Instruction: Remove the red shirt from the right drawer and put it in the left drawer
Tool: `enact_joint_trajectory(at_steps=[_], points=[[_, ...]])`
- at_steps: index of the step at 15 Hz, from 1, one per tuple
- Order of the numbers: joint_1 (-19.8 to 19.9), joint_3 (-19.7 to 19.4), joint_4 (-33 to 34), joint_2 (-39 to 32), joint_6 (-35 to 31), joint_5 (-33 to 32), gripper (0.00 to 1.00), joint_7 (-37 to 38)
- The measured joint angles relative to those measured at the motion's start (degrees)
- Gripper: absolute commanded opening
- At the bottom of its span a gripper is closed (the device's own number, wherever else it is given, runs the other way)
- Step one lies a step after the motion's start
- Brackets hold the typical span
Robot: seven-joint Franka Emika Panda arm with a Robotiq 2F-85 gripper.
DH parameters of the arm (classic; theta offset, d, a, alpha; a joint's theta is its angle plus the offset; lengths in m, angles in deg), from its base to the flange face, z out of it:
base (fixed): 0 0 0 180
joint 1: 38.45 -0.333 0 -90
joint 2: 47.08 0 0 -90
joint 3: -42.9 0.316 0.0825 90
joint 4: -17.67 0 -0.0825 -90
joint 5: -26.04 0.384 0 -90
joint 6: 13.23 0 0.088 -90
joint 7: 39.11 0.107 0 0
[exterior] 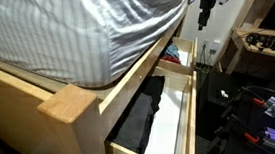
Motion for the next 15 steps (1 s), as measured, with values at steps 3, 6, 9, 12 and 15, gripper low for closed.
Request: enact_joint_trajectory(at_steps=[3, 6, 9, 12, 15], points=[[0.6, 4.0, -0.9, -0.4, 1.3, 0.0, 1.00, -5.6], [1.1, 6.5, -0.9, -2.9, 1.5, 0.0, 1.00, -12.7], [0.6, 6.3, 2.1, -7.0, 4.6, -6.2, 1.00, -13.0], [0.5, 6.5, 2.7, -8.0, 4.6, -6.8, 1.00, -12.1], [0.5, 6.6, 2.7, -7.8, 5.0, -6.9, 1.00, -12.9]])
